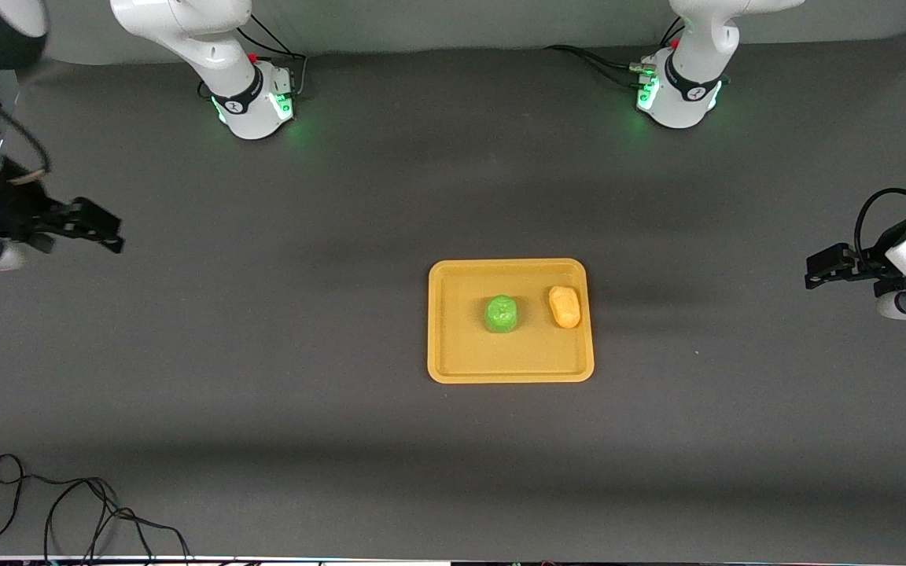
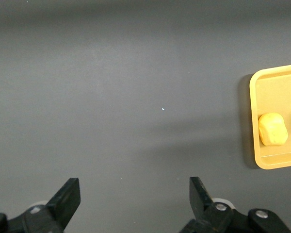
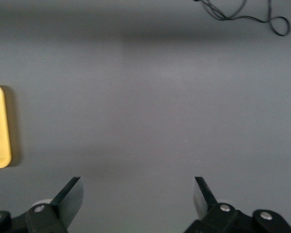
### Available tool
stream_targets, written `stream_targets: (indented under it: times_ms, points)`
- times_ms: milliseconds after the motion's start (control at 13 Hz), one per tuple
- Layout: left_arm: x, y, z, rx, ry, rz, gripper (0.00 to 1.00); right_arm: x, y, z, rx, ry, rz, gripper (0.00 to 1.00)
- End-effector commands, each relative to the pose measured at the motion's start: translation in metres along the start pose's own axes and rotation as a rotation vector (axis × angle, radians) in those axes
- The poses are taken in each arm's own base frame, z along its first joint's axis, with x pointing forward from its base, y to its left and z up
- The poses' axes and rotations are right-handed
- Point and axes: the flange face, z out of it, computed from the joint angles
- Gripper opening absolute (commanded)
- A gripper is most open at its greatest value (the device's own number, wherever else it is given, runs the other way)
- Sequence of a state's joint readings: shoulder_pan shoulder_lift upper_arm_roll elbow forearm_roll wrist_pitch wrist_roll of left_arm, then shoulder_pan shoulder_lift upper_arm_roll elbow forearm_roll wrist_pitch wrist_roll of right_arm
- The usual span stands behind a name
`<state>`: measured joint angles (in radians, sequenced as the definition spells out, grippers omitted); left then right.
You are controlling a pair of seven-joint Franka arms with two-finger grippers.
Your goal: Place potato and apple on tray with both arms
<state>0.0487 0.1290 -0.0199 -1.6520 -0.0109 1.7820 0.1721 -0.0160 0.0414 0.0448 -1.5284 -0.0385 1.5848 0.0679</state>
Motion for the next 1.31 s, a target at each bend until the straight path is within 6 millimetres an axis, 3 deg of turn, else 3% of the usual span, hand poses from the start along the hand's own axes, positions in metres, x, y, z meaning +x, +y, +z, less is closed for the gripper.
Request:
stream_targets:
  times_ms: [0,231,538,1231]
  points:
    - [0.0,0.002,-0.006,0.008,-0.002,-0.007,1.0,-0.008,0.015,-0.005,0.014,0.002,-0.008,1.0]
    - [0.0,0.003,-0.005,0.007,-0.004,-0.007,1.0,-0.008,0.032,0.004,0.015,-0.017,-0.027,1.0]
    - [-0.001,0.002,-0.002,0.008,-0.01,-0.006,1.0,-0.008,0.029,0.015,0.015,-0.04,-0.029,1.0]
    - [-0.001,0.001,-0.003,0.007,-0.008,-0.01,1.0,-0.009,0.04,0.012,0.098,-0.033,0.009,1.0]
